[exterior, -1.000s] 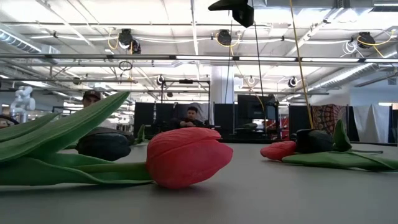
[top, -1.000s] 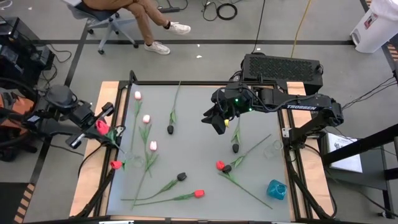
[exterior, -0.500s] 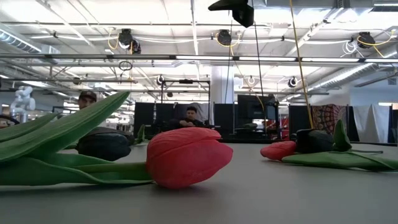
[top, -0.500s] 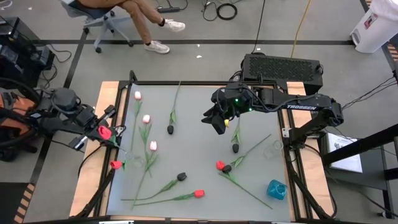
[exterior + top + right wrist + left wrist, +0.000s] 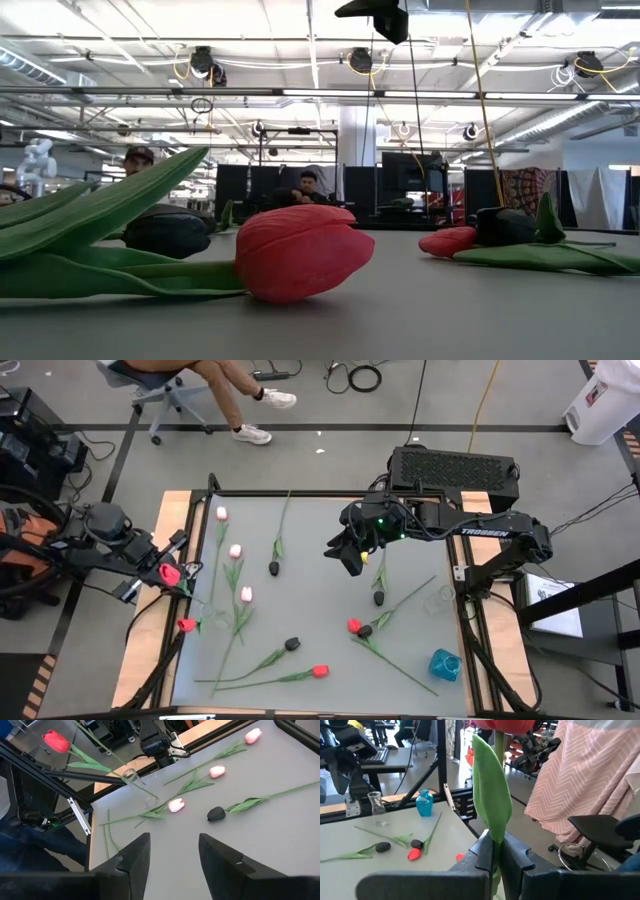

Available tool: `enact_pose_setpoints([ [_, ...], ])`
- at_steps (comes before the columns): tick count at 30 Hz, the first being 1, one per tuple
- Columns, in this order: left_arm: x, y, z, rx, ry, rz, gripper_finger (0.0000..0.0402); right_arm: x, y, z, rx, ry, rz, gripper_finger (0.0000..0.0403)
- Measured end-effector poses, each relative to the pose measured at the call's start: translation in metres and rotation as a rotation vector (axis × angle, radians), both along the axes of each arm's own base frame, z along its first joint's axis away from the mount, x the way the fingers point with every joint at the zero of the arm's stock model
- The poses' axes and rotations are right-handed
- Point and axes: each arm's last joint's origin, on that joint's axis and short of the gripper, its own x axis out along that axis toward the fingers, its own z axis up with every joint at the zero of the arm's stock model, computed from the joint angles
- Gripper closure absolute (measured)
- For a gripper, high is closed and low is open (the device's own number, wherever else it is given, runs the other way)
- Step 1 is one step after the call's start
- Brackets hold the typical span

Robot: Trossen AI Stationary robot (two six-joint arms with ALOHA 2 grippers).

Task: Sort flowers into vase by color
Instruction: Put the top red tulip into the left transparent vase

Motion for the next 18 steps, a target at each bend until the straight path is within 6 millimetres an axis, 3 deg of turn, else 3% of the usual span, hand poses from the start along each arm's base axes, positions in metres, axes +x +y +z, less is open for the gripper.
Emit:
enact_pose_setpoints([
  [18, 0.015, -0.001, -0.022, 0.018, 0.061, 0.021, 0.0382, 0.000, 0.000, 0.000, 0.000, 0.000, 0.000, 0.0243],
])
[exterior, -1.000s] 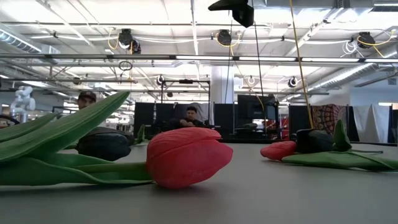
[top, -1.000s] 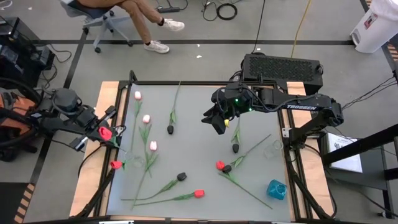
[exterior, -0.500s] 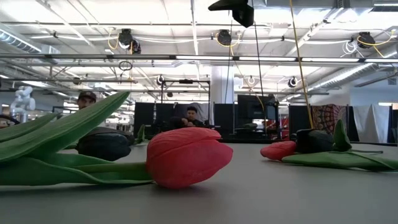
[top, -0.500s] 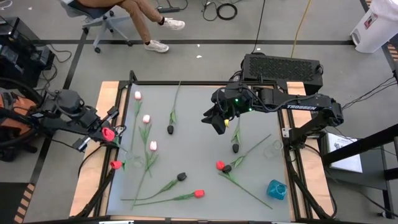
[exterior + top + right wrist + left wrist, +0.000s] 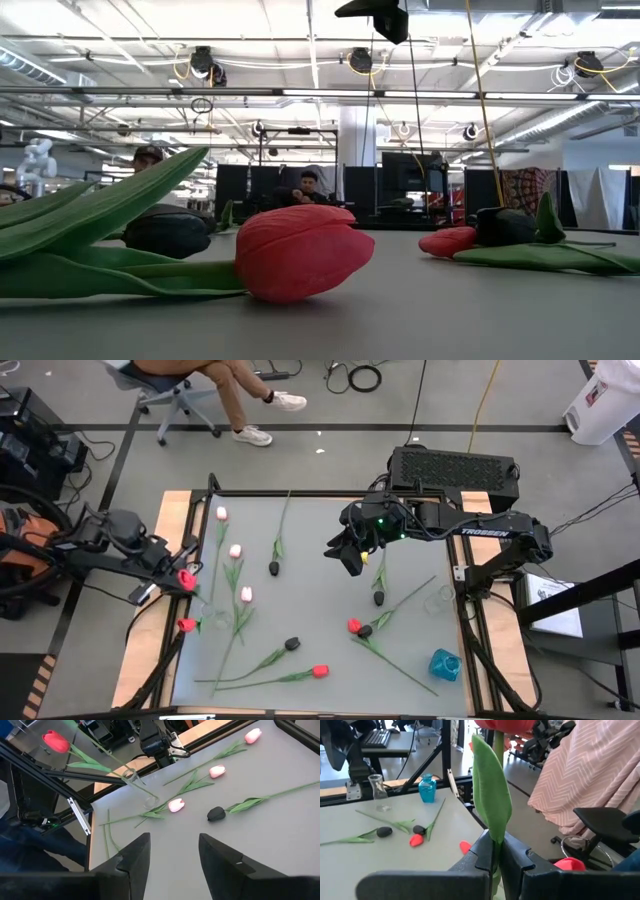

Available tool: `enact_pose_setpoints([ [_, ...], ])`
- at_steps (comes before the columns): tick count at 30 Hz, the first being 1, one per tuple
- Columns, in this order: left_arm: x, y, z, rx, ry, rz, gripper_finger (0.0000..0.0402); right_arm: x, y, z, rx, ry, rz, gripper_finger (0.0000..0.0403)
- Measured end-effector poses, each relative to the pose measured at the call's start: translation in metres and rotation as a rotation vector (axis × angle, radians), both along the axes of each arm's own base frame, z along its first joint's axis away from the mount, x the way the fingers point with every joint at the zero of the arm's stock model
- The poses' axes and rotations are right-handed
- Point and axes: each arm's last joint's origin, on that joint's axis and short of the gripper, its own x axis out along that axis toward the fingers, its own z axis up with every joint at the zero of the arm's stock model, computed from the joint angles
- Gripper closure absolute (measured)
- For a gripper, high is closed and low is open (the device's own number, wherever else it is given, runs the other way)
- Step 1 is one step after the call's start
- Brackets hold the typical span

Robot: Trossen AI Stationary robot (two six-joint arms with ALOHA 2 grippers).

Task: Sort flowers into vase by color
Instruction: Put the top red tulip into the left transparent vase

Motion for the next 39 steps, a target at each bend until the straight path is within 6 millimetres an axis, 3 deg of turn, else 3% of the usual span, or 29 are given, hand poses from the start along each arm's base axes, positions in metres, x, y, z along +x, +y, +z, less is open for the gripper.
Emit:
enact_pose_setpoints([
  [15, 0.010, 0.000, -0.016, -0.011, 0.063, 0.047, 0.0382, 0.000, 0.000, 0.000, 0.000, 0.000, 0.000, 0.0243],
  [39, 0.009, 0.000, -0.017, -0.013, 0.072, 0.052, 0.0361, 0.000, 0.000, 0.000, 0.000, 0.000, 0.000, 0.0243],
])
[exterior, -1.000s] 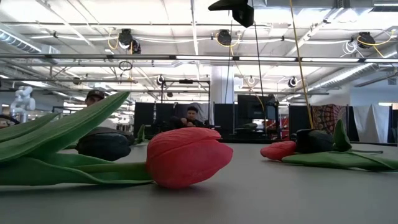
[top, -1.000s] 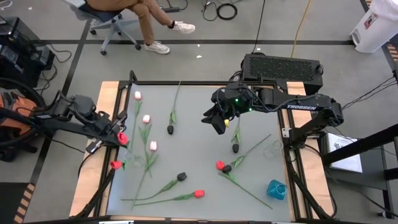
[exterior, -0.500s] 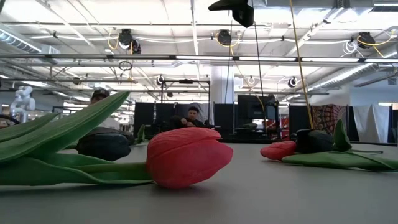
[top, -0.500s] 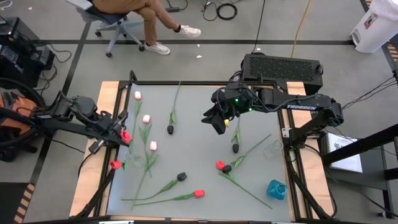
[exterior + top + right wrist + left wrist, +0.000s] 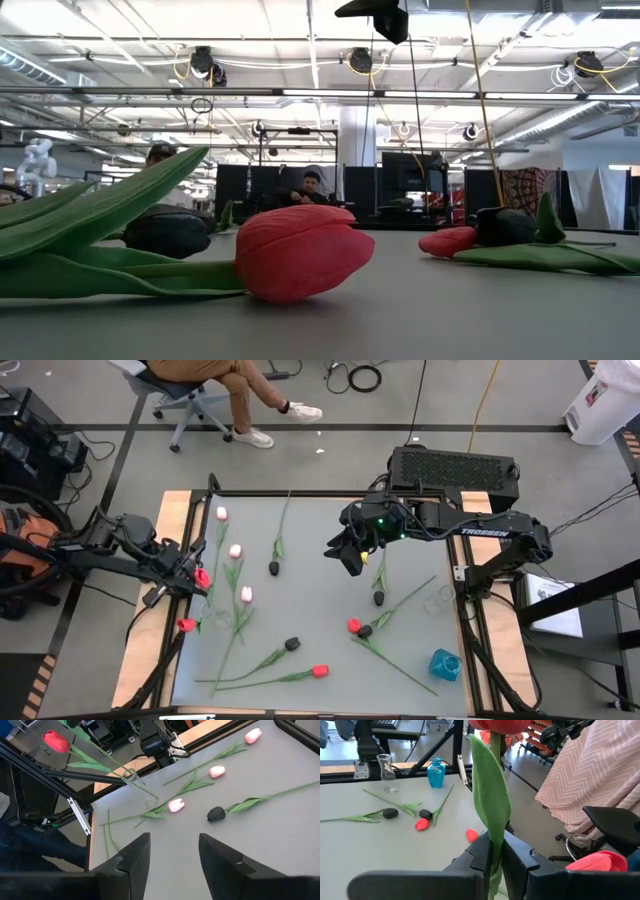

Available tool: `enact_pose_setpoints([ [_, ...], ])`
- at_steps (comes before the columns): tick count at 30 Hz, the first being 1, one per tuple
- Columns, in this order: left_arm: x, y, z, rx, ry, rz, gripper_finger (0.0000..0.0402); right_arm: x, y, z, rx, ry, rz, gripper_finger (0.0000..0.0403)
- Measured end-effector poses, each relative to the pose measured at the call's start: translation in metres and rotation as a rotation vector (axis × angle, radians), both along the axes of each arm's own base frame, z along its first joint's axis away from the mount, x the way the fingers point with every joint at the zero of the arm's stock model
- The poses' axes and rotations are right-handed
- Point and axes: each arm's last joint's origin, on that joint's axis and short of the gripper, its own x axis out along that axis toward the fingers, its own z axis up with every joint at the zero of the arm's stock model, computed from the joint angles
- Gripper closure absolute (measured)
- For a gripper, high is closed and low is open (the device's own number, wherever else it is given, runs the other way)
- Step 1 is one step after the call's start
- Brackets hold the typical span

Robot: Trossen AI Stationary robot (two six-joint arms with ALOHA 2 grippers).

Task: Sort flowers into vase by color
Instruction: Put the top red tulip into the left transparent vase

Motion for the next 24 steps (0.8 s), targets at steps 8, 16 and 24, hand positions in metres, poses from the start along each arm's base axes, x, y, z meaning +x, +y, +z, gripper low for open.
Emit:
enact_pose_setpoints([
  [8, 0.0000, -0.0002, 0.0002, -0.020, 0.009, 0.000, 0.0361, 0.0000, 0.0000, 0.0001, 0.000, 0.000, 0.000, 0.0243],
  [16, -0.0002, -0.0003, 0.0004, -0.023, 0.010, -0.005, 0.0355, 0.0000, 0.0001, 0.0001, 0.000, 0.000, 0.000, 0.0243],
  [24, -0.0002, -0.0006, 0.0009, -0.057, 0.026, -0.005, 0.0280, 0.0000, 0.0001, 0.0000, 0.000, 0.000, 0.000, 0.0243],
])
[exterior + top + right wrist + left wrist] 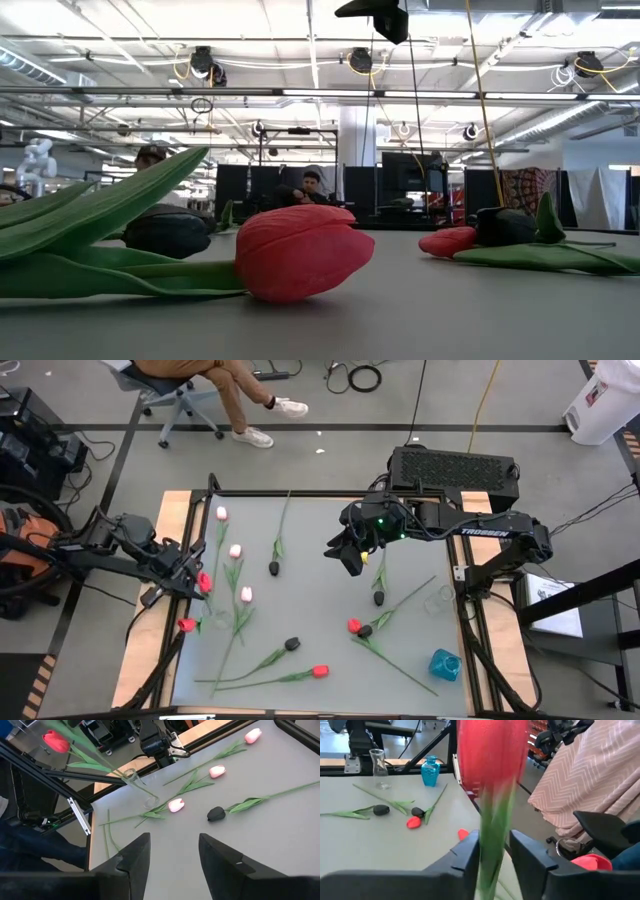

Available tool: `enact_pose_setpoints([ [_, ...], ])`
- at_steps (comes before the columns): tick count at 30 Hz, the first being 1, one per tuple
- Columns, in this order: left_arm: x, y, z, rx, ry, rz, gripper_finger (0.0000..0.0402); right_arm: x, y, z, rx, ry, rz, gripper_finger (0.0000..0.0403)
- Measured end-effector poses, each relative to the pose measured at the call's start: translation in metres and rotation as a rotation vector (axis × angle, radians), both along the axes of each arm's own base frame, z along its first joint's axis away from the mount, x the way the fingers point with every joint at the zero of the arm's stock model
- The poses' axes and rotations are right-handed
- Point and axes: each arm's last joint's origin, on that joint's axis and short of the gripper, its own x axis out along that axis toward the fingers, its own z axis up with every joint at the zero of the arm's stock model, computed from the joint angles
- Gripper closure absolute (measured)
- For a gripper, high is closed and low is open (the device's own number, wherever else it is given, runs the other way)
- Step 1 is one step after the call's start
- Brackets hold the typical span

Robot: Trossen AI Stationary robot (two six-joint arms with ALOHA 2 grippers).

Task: Sort flowers into vase by color
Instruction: Put the top red tulip into the left transparent vase, then put the top left black tulip into the right transparent vase

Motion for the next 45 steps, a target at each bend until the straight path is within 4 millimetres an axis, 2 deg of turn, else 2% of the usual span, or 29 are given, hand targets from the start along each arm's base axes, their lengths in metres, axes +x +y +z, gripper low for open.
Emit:
enact_pose_setpoints([
  [7, 0.000, 0.000, 0.000, -0.010, 0.002, 0.003, 0.0212, 0.000, 0.000, 0.000, 0.000, 0.000, 0.000, 0.0243],
  [13, 0.000, 0.000, 0.001, -0.010, 0.001, 0.004, 0.0179, 0.000, 0.000, 0.000, 0.000, 0.000, 0.000, 0.0243],
  [18, -0.002, 0.000, 0.004, -0.004, -0.009, 0.008, 0.0175, 0.000, 0.000, 0.000, 0.000, 0.000, 0.000, 0.0243],
  [25, -0.009, 0.003, 0.020, 0.044, -0.094, 0.061, 0.0175, 0.000, 0.000, 0.000, 0.000, 0.000, 0.000, 0.0243],
  [35, -0.022, 0.006, 0.044, 0.039, -0.184, 0.104, 0.0176, 0.000, 0.000, 0.000, 0.000, 0.000, 0.000, 0.0243],
  [39, -0.027, 0.008, 0.052, 0.025, -0.203, 0.171, 0.0176, 0.000, 0.000, 0.000, 0.000, 0.000, 0.000, 0.0243],
  [45, -0.028, 0.009, 0.055, 0.030, -0.211, 0.207, 0.0176, 0.000, 0.000, 0.000, 0.000, 0.000, 0.000, 0.0243],
])
